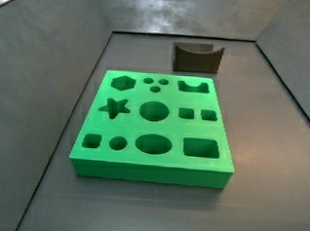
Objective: Pick up the star object. Move up. Place the star object on the fixture. Regrasp the star object. Move to above the board. Insert the star object.
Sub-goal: Move to above the board.
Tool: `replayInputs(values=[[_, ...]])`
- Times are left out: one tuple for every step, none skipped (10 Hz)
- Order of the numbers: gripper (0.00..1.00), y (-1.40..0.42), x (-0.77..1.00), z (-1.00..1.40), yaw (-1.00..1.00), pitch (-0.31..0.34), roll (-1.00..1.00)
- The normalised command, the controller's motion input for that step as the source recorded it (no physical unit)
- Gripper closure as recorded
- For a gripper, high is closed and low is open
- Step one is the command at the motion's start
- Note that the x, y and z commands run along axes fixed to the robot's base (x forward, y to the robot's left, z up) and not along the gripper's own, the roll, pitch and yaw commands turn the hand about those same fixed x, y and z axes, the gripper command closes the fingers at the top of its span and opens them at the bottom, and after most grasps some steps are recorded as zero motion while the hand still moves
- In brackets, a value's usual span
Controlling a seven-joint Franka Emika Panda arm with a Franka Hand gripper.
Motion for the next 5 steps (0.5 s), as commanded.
replayInputs(values=[[1.00,-0.89,-0.41,-0.05,-0.16,-0.047,-1.00],[1.00,-0.37,-0.22,-0.02,-0.16,-0.044,-1.00],[1.00,-0.13,-0.13,-0.01,-0.15,-0.038,-1.00],[1.00,-0.04,-0.10,-0.01,-0.11,-0.035,-0.85],[1.00,-0.03,-0.09,-0.01,-0.09,-0.040,-0.68]])
